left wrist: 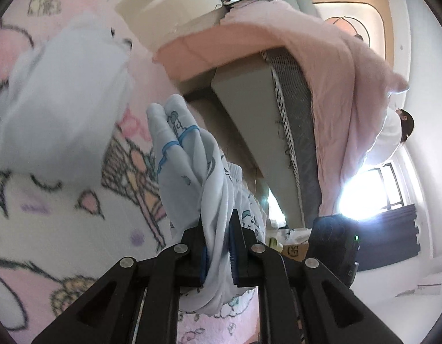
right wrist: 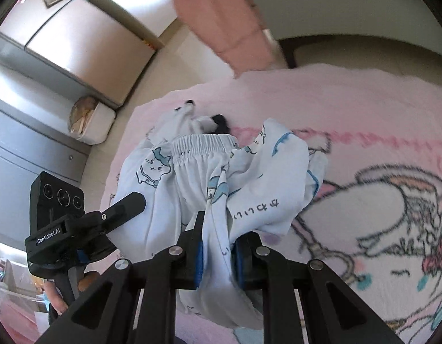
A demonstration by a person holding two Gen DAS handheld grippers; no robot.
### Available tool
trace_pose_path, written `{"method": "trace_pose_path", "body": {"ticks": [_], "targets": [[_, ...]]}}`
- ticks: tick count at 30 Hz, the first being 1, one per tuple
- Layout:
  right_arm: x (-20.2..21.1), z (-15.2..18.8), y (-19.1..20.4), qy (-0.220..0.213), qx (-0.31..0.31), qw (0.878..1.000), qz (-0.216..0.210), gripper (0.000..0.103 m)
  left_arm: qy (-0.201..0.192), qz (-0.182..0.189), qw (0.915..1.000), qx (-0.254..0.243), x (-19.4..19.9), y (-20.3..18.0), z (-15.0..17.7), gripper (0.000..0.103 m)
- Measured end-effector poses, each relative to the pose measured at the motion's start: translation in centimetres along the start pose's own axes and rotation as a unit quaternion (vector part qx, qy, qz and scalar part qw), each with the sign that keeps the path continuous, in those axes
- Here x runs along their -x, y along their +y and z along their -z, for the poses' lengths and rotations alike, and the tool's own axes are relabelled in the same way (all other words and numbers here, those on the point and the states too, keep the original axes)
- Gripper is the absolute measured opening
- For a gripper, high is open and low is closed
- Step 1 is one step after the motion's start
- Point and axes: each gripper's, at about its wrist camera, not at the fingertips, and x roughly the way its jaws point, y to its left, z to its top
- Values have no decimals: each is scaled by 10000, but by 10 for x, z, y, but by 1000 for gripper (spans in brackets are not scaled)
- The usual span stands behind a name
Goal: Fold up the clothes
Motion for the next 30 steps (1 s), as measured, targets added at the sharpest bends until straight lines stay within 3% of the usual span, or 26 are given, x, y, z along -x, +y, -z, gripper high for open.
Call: {"method": "trace_pose_path", "body": {"ticks": [16,22,30], "targets": [[-70,-71,85,262,671,9974,-43,15,-519,-331,9981,42,49,40,-85,10],[-100,-99,104,276,871,9958,-87,15,-666,-448,9968,-18,55,48,-119,10],[-127,-118,106,131,798,9964,-254,15,-761,-620,9951,-105,52,60,-138,10]]}}
